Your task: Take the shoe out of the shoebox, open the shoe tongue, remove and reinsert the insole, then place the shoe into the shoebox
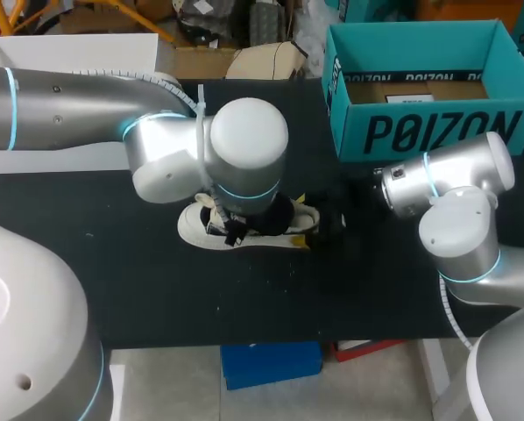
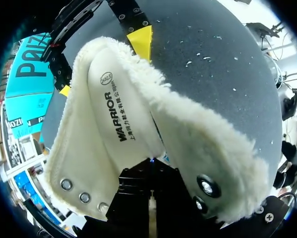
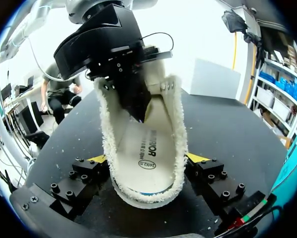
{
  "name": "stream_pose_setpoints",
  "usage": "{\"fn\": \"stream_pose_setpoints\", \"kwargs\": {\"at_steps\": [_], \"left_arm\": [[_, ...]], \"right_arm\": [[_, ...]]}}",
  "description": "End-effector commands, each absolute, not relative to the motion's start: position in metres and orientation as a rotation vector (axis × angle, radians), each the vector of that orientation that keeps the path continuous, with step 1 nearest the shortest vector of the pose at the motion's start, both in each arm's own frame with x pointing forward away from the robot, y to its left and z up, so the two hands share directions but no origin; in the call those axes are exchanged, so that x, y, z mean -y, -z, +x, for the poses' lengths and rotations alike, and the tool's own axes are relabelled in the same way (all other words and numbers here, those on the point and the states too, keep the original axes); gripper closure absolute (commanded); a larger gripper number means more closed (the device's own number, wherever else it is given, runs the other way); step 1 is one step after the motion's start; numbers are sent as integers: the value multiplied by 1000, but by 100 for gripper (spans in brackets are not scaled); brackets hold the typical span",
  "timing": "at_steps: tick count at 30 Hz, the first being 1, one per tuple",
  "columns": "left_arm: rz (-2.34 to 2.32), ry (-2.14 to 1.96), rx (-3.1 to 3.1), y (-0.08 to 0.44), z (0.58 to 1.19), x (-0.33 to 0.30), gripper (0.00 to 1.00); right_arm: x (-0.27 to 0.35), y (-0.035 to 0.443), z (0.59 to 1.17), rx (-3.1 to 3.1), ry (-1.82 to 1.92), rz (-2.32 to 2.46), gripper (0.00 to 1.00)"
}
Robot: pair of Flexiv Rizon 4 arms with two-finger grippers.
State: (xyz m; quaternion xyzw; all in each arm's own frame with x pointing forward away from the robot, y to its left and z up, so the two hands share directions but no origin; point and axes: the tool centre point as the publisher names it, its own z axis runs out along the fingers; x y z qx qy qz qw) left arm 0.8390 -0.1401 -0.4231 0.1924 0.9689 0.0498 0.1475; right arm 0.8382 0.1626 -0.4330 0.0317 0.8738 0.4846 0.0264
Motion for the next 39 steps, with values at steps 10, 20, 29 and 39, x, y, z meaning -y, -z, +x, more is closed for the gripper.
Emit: {"fn": "stream_pose_setpoints", "kwargs": {"at_steps": [10,20,29,39], "left_arm": [[626,-6,-2974,466,850,138,100],[640,76,-3021,449,842,142,100],[626,230,-3052,420,839,137,100],[653,283,-3069,402,836,140,100]], "right_arm": [[-161,436,840,-2701,-1497,98,100],[-161,436,840,-2701,-1497,98,100],[-161,436,840,-2701,-1497,98,100],[-161,436,840,-2701,-1497,98,100]]}}
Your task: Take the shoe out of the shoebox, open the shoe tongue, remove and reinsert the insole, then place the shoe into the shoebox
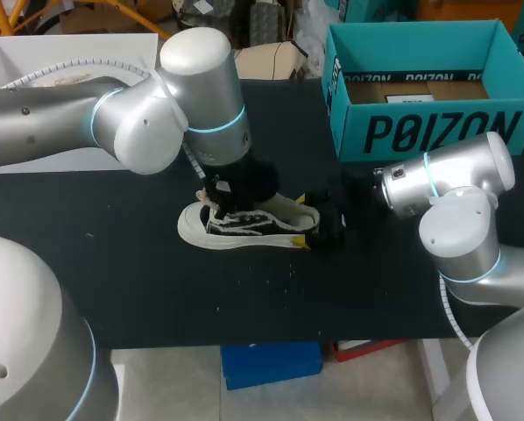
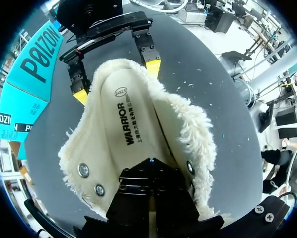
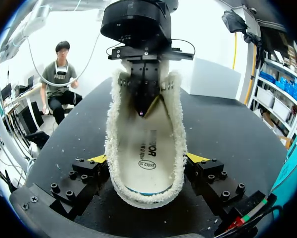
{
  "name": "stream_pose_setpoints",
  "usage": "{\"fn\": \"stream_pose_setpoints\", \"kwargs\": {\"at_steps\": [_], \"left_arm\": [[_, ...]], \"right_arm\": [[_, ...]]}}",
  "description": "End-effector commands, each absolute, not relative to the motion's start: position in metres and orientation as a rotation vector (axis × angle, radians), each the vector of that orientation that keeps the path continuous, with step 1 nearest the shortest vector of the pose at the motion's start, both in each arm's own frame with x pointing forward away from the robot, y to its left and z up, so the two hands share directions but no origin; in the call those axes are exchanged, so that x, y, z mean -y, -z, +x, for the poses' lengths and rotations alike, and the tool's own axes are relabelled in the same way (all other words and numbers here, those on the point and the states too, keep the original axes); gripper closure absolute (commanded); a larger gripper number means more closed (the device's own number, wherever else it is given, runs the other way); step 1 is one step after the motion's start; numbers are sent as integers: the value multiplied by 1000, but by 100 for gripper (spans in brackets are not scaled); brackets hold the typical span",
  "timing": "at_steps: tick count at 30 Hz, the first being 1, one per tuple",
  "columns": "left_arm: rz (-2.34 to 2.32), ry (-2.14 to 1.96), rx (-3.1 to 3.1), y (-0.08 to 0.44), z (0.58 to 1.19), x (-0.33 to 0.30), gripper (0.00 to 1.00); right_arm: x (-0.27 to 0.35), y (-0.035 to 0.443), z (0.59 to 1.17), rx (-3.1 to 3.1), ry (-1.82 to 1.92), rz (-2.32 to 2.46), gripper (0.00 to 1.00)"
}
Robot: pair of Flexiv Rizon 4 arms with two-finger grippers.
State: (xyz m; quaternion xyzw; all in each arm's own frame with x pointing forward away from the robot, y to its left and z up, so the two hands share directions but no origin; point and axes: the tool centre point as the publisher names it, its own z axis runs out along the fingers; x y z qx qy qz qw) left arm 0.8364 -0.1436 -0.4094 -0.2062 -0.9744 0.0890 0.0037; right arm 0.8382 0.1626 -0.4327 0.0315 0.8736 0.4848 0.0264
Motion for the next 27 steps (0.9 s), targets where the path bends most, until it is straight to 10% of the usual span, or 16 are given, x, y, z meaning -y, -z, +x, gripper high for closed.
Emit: {"fn": "stream_pose_setpoints", "kwargs": {"at_steps": [1,27], "left_arm": [[-648,-285,3052,400,836,141,100],[-539,-344,2843,368,835,157,100]], "right_arm": [[-161,436,840,-2701,-1497,98,100],[-161,436,840,-2701,-1497,98,100]]}}
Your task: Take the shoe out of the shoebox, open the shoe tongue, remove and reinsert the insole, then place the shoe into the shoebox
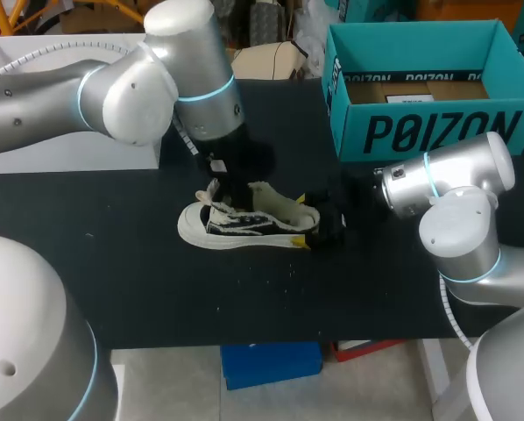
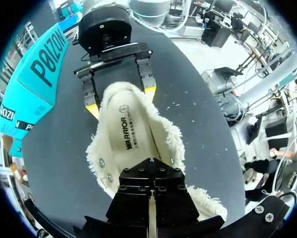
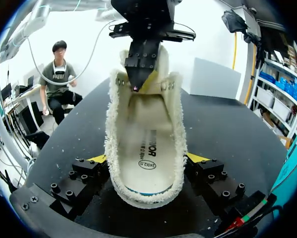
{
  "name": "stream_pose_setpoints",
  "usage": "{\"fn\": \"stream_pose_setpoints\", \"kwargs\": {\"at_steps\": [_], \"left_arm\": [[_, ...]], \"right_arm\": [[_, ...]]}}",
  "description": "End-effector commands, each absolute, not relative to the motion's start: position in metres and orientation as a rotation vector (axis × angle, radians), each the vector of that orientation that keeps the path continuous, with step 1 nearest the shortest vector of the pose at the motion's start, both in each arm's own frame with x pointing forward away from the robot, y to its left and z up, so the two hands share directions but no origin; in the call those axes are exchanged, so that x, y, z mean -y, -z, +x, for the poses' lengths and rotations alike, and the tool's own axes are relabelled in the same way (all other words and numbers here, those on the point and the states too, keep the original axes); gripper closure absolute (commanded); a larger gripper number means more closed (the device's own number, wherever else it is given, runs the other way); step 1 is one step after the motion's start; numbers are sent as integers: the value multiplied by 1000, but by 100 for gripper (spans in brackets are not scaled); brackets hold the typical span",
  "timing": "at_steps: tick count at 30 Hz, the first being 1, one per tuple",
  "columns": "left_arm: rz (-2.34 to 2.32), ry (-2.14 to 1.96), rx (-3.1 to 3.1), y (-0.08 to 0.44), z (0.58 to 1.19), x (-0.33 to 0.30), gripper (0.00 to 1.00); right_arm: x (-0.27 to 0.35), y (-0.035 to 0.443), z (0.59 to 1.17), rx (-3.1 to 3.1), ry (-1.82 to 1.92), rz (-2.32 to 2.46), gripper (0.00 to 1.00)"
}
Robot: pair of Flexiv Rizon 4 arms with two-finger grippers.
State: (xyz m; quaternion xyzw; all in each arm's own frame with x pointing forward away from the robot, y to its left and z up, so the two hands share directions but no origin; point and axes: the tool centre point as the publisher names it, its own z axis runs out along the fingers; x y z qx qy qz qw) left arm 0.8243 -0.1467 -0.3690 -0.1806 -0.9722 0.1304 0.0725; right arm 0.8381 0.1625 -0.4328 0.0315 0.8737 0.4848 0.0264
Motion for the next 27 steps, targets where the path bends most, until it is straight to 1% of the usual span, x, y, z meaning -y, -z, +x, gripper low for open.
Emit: {"fn": "stream_pose_setpoints", "kwargs": {"at_steps": [1,22,24,27], "left_arm": [[-527,-336,2830,367,834,159,100],[-527,-340,2806,365,833,160,100],[-495,-242,2827,364,831,165,100],[-471,-251,2812,364,832,169,100]], "right_arm": [[-161,436,840,-2701,-1497,98,100],[-161,436,840,-2701,-1497,98,100],[-161,436,840,-2701,-1497,98,100],[-161,436,840,-2701,-1497,98,100]]}}
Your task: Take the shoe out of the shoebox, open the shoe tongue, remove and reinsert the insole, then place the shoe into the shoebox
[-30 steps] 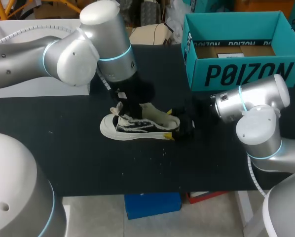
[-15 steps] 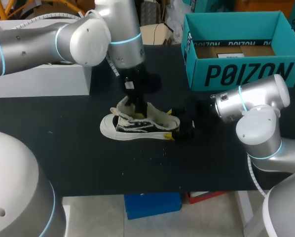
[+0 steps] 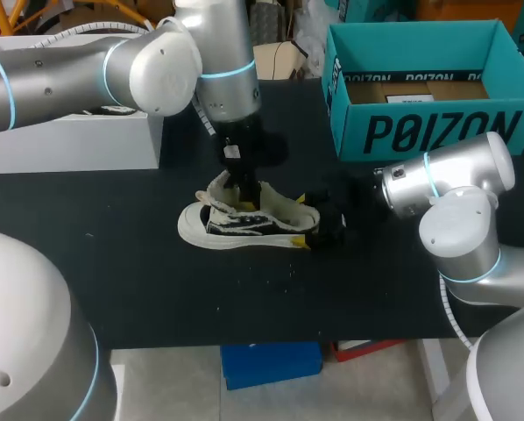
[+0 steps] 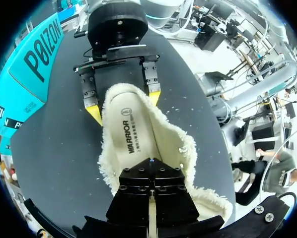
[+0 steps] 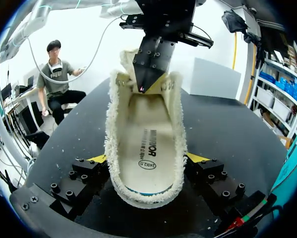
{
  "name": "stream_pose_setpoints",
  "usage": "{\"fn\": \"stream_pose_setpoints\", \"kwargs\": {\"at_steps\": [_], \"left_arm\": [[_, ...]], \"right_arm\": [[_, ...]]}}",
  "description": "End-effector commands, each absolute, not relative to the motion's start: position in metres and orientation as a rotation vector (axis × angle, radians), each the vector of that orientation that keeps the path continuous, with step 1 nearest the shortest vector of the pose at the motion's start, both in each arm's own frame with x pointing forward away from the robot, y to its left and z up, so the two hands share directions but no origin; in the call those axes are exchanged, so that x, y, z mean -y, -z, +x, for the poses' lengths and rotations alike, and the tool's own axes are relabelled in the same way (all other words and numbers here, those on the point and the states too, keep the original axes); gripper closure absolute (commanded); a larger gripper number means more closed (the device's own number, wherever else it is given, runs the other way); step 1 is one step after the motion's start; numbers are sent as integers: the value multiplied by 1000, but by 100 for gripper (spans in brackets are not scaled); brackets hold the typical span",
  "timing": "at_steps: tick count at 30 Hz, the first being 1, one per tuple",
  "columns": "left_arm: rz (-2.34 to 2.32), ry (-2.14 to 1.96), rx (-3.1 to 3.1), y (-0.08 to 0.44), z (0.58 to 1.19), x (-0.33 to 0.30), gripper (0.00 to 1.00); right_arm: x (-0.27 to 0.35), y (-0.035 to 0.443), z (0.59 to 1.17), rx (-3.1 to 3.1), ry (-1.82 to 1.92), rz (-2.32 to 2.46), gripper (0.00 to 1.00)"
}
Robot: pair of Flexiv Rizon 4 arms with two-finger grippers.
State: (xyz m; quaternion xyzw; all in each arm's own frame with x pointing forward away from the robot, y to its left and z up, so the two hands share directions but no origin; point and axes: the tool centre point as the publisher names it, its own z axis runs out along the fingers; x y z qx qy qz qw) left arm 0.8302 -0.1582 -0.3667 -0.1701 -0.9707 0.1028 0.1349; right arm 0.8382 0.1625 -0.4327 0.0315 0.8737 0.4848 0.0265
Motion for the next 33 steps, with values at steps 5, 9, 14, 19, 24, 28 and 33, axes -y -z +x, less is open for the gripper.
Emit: {"fn": "stream_pose_setpoints", "kwargs": {"at_steps": [5,9,14,19,24,28,33], "left_arm": [[-434,-250,2803,359,829,175,100],[-423,-212,2810,358,827,176,100],[-423,-212,2810,358,827,176,100],[-423,-212,2810,358,827,176,100],[-420,-234,2786,356,828,174,100],[-427,-264,2790,349,831,171,100],[-377,-314,2742,352,836,162,100]], "right_arm": [[-161,436,840,-2701,-1497,98,100],[-161,436,840,-2701,-1497,98,100],[-161,436,840,-2701,-1497,98,100],[-161,436,840,-2701,-1497,98,100],[-161,436,840,-2701,-1497,98,100],[-161,436,840,-2701,-1497,98,100],[-161,436,840,-2701,-1497,98,100]]}}
